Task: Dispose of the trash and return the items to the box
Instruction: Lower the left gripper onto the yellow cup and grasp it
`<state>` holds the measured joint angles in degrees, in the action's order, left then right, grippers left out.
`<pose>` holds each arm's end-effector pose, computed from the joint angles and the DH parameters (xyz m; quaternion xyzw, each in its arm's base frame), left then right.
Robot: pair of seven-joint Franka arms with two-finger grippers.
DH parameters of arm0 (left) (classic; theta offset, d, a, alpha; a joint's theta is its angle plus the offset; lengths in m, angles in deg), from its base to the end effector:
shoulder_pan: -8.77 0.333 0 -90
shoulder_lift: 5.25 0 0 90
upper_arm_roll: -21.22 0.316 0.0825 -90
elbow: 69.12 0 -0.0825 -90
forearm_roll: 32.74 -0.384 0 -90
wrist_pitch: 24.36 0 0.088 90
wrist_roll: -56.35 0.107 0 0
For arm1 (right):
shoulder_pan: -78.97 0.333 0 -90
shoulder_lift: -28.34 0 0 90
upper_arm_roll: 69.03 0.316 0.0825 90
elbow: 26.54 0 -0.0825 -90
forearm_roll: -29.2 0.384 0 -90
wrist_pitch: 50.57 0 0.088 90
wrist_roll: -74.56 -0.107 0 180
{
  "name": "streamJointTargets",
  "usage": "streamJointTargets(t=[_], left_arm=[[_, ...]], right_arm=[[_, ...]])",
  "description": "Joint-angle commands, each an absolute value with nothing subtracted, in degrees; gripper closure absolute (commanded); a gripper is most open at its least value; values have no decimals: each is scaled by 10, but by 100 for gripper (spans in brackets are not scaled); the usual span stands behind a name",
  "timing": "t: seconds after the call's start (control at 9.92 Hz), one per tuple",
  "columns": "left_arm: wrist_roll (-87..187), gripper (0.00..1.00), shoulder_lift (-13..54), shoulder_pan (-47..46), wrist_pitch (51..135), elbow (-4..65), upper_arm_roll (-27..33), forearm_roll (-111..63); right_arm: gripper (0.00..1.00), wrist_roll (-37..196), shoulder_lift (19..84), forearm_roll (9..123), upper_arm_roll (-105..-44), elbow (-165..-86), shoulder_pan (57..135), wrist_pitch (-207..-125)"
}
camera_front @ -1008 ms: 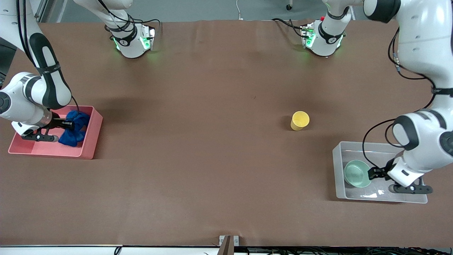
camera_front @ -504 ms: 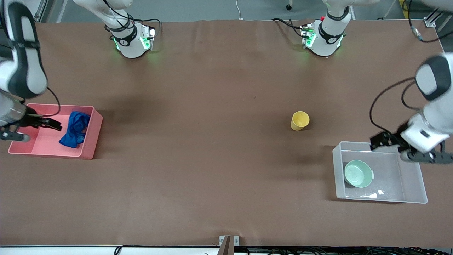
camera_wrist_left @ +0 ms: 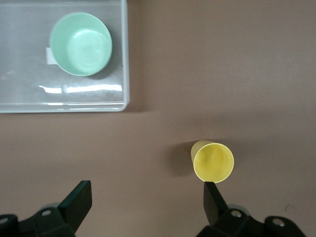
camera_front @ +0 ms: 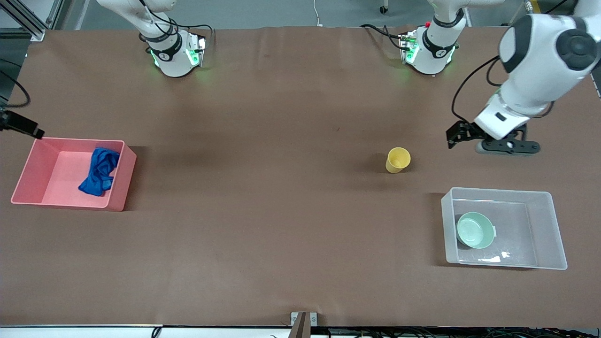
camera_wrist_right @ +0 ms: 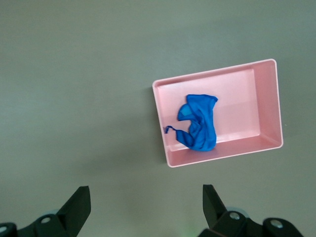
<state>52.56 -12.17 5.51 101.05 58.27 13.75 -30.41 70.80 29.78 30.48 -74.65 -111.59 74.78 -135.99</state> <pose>0.5042 -0.0981 0.4335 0.9978 -0.0493 0.0412 0.0145 0.5470 -0.0912 0.6441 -0.9930 0.1173 0.0087 0.0104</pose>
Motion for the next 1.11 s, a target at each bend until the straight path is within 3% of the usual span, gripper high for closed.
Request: streamJointTargets(t=[0.0, 0.5, 0.61, 0.81, 1.01], left_arm=[[519, 1, -111, 49, 1144, 699, 119, -296], [504, 8, 38, 49, 1298, 722, 77, -296], [504, 19, 55, 49, 1303, 721, 76, -298], [496, 83, 66, 49, 1303, 723, 76, -298], [495, 100, 69, 48, 1303, 723, 76, -298]], right_arm=[[0, 708, 272, 332, -741, -1132, 731, -1349], [0, 708, 272, 313, -739, -1131, 744, -1351], [0, 708, 272, 312, -739, -1131, 745, -1351], [0, 708, 271, 293, -737, -1131, 746, -1349], [0, 713, 270, 291, -738, -1131, 752, -1348]])
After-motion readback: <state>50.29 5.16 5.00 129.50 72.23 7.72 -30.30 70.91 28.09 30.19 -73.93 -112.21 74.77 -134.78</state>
